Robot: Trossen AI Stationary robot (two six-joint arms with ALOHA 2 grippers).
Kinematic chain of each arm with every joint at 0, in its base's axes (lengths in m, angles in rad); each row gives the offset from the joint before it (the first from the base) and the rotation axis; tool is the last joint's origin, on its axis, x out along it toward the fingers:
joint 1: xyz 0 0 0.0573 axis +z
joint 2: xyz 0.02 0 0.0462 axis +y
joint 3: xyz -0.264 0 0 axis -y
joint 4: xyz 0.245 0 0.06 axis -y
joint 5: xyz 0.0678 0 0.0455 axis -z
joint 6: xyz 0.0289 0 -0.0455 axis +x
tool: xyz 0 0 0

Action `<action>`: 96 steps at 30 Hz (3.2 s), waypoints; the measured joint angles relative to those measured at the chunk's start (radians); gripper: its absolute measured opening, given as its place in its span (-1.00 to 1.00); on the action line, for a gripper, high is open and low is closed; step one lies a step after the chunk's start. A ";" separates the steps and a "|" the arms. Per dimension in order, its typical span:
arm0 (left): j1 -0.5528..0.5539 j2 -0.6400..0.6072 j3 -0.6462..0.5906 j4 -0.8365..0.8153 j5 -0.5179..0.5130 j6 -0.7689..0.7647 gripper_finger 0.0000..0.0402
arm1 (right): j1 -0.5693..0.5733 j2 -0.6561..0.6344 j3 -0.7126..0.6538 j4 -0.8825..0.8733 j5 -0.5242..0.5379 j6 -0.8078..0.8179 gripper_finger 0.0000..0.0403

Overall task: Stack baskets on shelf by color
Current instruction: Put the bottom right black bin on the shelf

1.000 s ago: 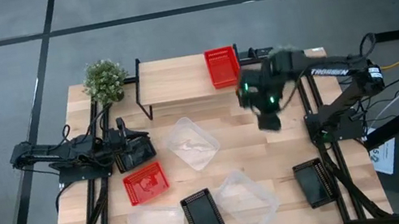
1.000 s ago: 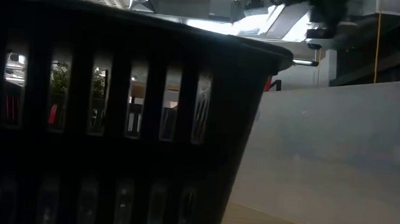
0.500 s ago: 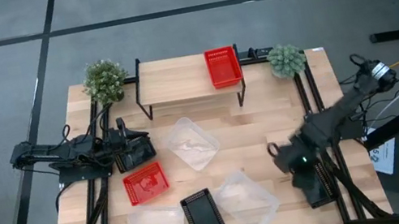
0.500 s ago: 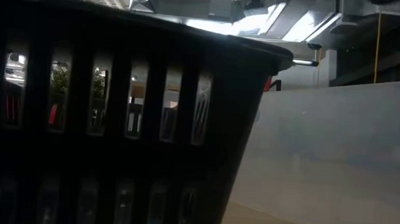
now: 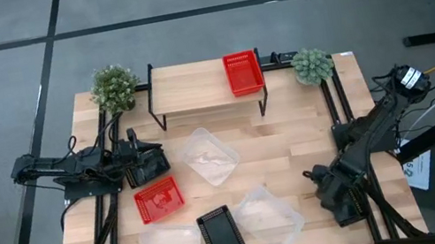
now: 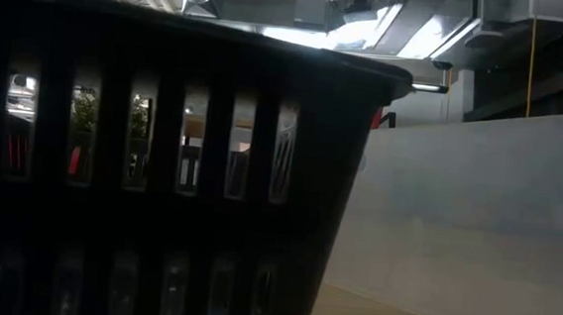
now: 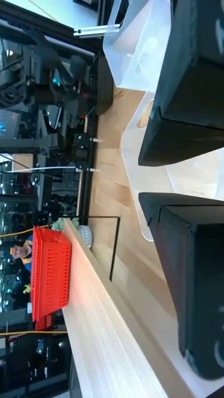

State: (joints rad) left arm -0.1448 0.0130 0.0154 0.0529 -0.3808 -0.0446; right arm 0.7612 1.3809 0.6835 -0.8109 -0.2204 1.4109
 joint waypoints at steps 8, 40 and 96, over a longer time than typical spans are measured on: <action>0.000 0.000 0.000 0.003 -0.001 0.003 -0.64 | -0.150 -0.001 0.001 0.017 0.509 -0.138 -0.52; 0.000 0.000 0.000 0.000 -0.001 0.002 -0.64 | -0.278 -0.003 0.226 -0.201 0.308 -0.955 -0.52; 0.000 0.000 0.000 0.000 0.000 0.004 -0.64 | -0.285 0.265 0.695 -0.352 0.764 -0.997 -0.99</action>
State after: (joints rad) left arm -0.1444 0.0129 0.0154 0.0525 -0.3808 -0.0410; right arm 0.4757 1.6459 1.3786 -1.1628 0.5434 0.4135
